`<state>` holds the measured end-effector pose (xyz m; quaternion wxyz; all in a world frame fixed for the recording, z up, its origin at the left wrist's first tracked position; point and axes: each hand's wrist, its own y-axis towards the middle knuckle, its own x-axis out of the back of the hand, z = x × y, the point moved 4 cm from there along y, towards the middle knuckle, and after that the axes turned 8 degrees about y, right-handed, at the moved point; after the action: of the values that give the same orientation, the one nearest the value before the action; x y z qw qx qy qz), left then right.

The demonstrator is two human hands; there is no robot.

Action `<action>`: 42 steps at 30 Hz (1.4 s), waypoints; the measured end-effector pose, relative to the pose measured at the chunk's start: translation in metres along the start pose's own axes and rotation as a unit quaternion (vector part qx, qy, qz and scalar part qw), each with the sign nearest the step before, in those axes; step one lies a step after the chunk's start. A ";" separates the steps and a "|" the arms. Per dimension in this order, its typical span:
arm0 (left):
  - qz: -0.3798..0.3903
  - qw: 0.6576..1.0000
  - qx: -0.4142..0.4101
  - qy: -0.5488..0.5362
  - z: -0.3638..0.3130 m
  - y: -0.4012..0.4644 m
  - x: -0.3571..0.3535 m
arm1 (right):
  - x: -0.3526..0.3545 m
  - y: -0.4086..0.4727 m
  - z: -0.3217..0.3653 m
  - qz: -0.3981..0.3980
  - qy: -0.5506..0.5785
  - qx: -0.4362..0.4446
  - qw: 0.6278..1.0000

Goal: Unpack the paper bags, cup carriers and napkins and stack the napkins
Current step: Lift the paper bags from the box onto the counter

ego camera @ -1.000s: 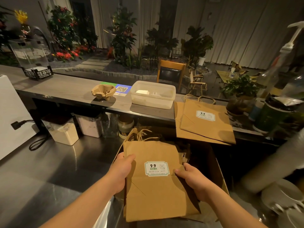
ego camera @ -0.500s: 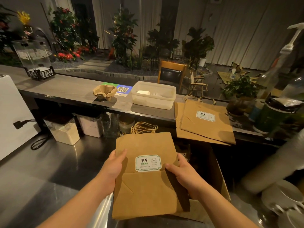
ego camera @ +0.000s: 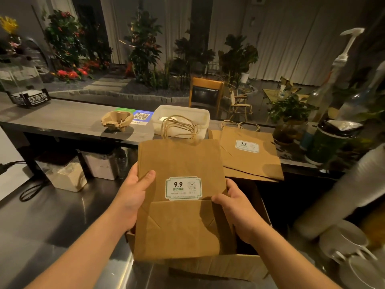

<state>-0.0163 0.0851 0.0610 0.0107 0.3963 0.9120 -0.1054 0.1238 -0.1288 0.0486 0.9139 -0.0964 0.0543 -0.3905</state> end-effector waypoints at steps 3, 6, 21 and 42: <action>0.032 0.999 -0.020 0.018 -0.021 0.006 -0.023 | 0.021 -0.002 0.014 -0.036 0.027 0.016 0.999; 0.069 0.995 -0.033 0.061 -0.040 0.014 -0.051 | 0.046 -0.004 0.031 -0.072 0.041 0.029 0.996; 0.129 0.951 0.003 0.281 -0.067 0.108 -0.185 | 0.174 0.066 0.084 -0.249 -0.031 -0.007 0.968; 0.049 0.897 0.044 0.438 -0.050 0.154 -0.250 | 0.229 0.159 0.054 -0.293 -0.247 -0.132 0.914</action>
<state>0.2702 0.0169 0.1072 -0.4020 0.4468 0.7983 0.0393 0.4032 -0.1796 0.0613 0.7218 -0.3215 -0.1532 -0.5934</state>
